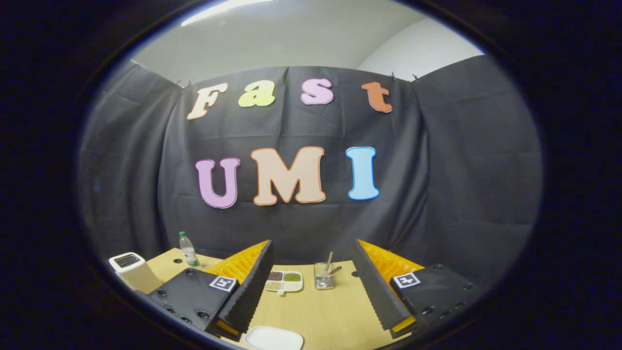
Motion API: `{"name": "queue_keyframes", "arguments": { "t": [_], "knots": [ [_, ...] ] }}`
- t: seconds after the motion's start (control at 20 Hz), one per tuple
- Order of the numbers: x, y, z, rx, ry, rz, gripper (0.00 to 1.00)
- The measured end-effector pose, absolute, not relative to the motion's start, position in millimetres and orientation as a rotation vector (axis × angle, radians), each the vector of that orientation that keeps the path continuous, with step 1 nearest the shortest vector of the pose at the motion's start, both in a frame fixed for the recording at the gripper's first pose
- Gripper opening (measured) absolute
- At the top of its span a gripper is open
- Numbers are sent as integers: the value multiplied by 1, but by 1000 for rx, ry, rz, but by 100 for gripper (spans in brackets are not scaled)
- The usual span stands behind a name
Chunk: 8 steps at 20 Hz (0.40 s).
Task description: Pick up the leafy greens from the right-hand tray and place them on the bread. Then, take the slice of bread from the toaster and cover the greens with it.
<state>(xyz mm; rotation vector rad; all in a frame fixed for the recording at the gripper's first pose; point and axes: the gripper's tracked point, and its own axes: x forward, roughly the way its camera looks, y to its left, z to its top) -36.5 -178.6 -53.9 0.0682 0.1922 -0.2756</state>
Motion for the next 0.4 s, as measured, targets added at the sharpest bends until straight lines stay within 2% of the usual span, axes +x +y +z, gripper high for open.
{"name": "queue_keyframes", "arguments": {
  "t": [0.4],
  "knots": [
    [-35, -187, -46, 41, 158, -282, 100]
  ]
}}
